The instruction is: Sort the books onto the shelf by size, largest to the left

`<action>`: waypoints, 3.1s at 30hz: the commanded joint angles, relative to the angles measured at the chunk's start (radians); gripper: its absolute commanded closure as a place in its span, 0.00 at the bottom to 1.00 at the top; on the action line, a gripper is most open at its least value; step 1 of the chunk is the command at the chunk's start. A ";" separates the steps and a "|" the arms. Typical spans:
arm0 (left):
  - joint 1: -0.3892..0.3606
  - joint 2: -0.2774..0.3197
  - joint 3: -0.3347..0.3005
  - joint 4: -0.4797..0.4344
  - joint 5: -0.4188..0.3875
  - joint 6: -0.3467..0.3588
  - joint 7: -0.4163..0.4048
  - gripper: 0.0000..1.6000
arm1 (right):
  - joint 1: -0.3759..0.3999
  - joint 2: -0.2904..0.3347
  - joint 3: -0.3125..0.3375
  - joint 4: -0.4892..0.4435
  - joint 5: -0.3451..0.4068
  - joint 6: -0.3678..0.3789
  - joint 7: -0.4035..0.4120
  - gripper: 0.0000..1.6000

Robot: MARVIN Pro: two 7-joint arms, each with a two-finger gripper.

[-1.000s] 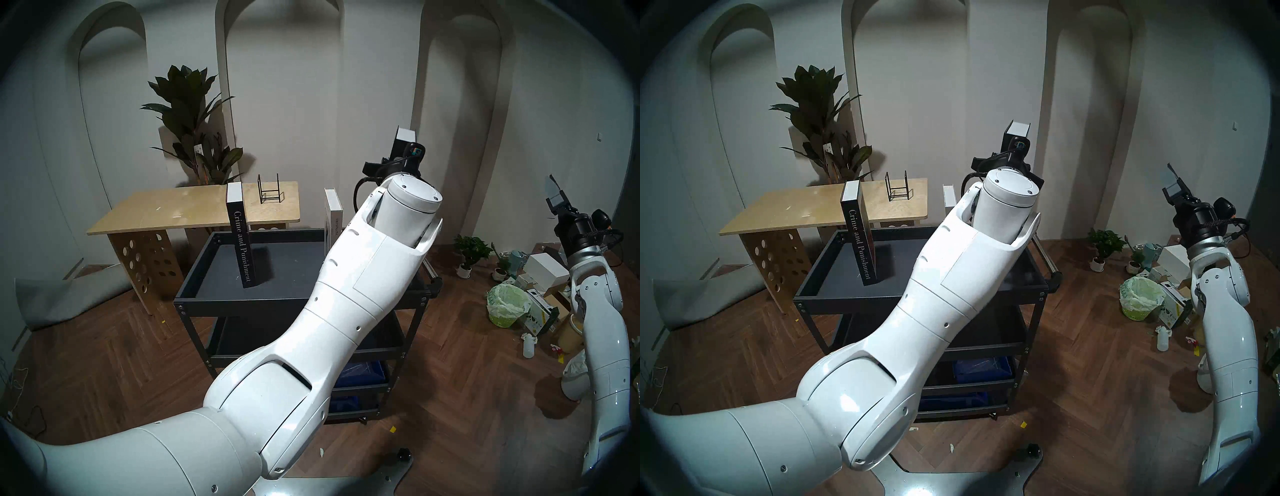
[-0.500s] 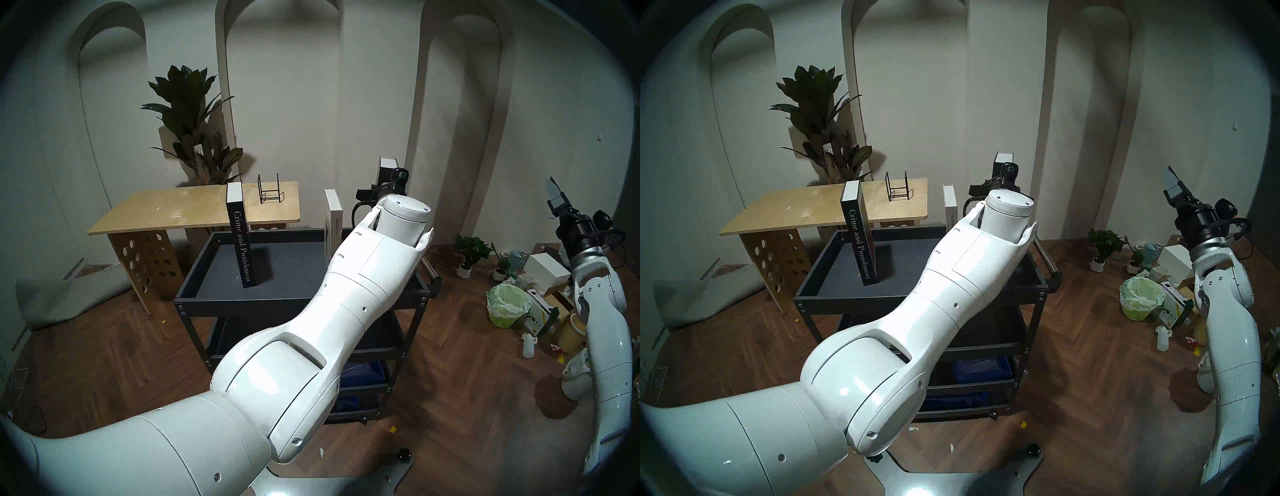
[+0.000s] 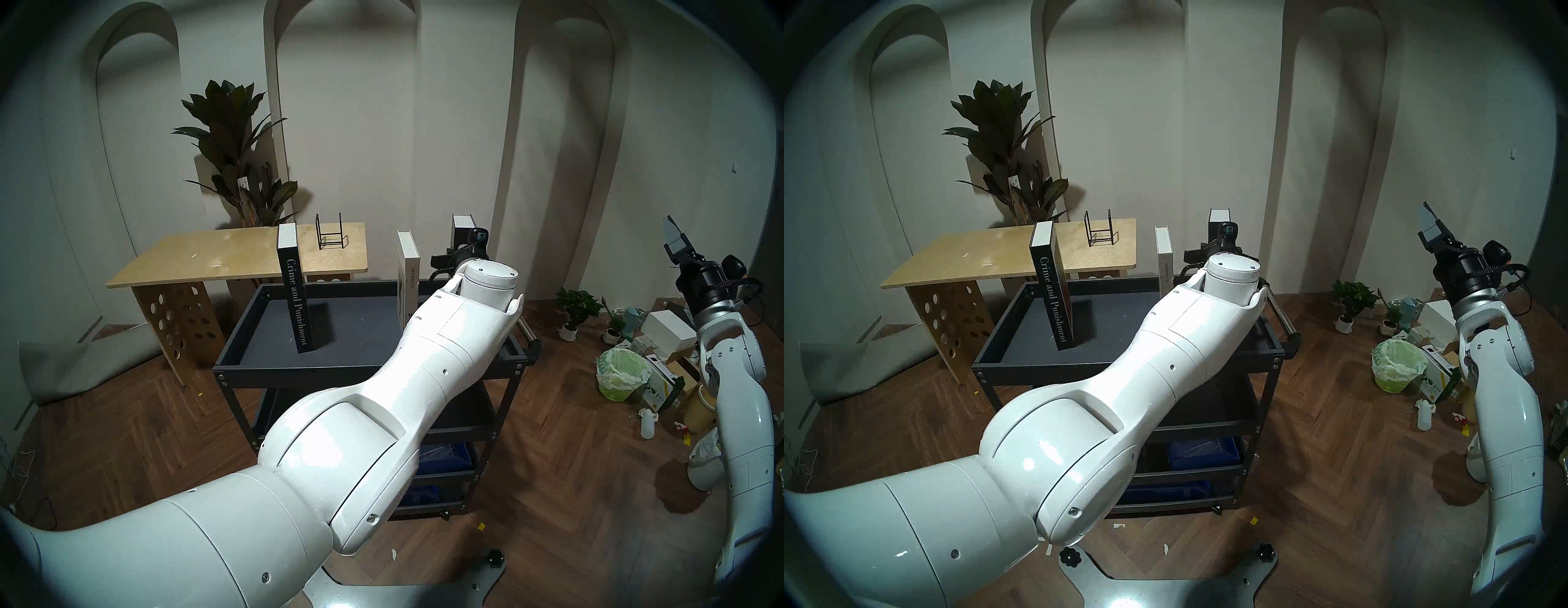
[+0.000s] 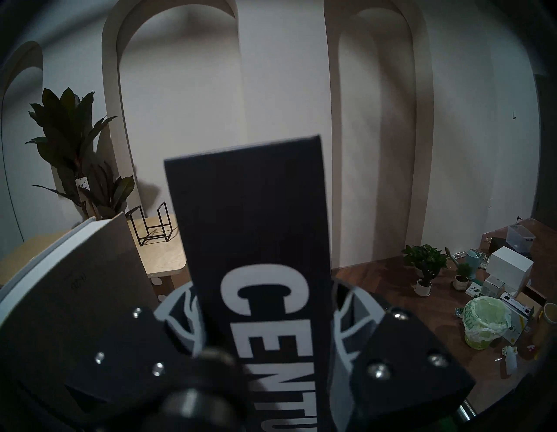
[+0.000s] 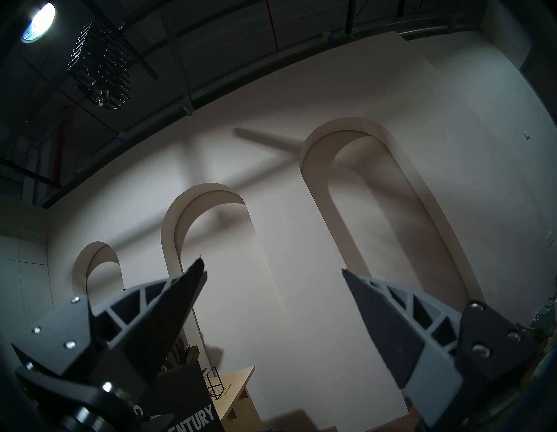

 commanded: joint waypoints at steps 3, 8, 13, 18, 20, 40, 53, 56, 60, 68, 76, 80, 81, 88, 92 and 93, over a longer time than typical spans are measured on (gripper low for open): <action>-0.067 -0.013 0.047 0.017 -0.069 -0.068 0.039 1.00 | 0.027 0.004 -0.007 -0.029 -0.002 -0.011 -0.007 0.00; -0.063 -0.013 0.082 0.051 -0.111 -0.112 0.074 1.00 | 0.029 0.003 -0.007 -0.033 -0.002 -0.014 -0.013 0.00; -0.054 -0.013 0.133 0.086 -0.136 -0.160 0.107 1.00 | 0.022 -0.002 0.000 -0.038 -0.001 -0.018 -0.014 0.00; -0.048 -0.013 0.181 0.112 -0.168 -0.189 0.127 1.00 | 0.013 -0.004 0.009 -0.041 -0.001 -0.020 -0.012 0.00; -0.047 -0.013 0.198 0.119 -0.182 -0.198 0.134 1.00 | 0.011 -0.005 0.013 -0.043 0.000 -0.021 -0.010 0.00; -0.068 -0.013 0.317 0.185 -0.310 -0.244 0.180 0.53 | -0.012 -0.017 0.039 -0.056 0.004 -0.023 0.005 0.00; -0.091 -0.013 0.370 0.200 -0.370 -0.263 0.192 0.00 | -0.005 -0.017 0.031 -0.047 0.004 -0.021 0.006 0.00; -0.093 -0.013 0.384 0.182 -0.375 -0.276 0.203 0.00 | -0.002 -0.017 0.026 -0.046 0.003 -0.021 0.006 0.00; -0.090 -0.013 0.413 0.139 -0.367 -0.306 0.241 0.00 | 0.004 -0.017 0.017 -0.043 0.002 -0.020 0.005 0.00; -0.091 -0.013 0.465 0.040 -0.317 -0.367 0.332 0.00 | 0.015 -0.015 -0.004 -0.038 0.001 -0.020 0.004 0.00; -0.090 -0.013 0.521 -0.079 -0.254 -0.432 0.419 0.00 | 0.034 -0.012 -0.030 -0.035 -0.001 -0.020 0.003 0.00; -0.087 -0.013 0.541 -0.137 -0.222 -0.454 0.472 0.00 | 0.044 -0.012 -0.046 -0.033 -0.002 -0.021 0.001 0.00; -0.086 -0.013 0.547 -0.154 -0.212 -0.455 0.489 0.00 | 0.047 -0.012 -0.051 -0.033 -0.003 -0.021 0.001 0.00; -0.080 0.067 0.580 -0.258 -0.139 -0.430 0.599 0.00 | 0.068 -0.010 -0.073 -0.028 -0.004 -0.022 -0.002 0.00; -0.069 0.131 0.563 -0.315 -0.116 -0.396 0.662 0.00 | 0.080 -0.008 -0.085 -0.023 -0.005 -0.021 -0.003 0.00; -0.067 0.153 0.562 -0.337 -0.112 -0.386 0.673 0.00 | 0.084 -0.007 -0.090 -0.022 -0.005 -0.020 -0.003 0.00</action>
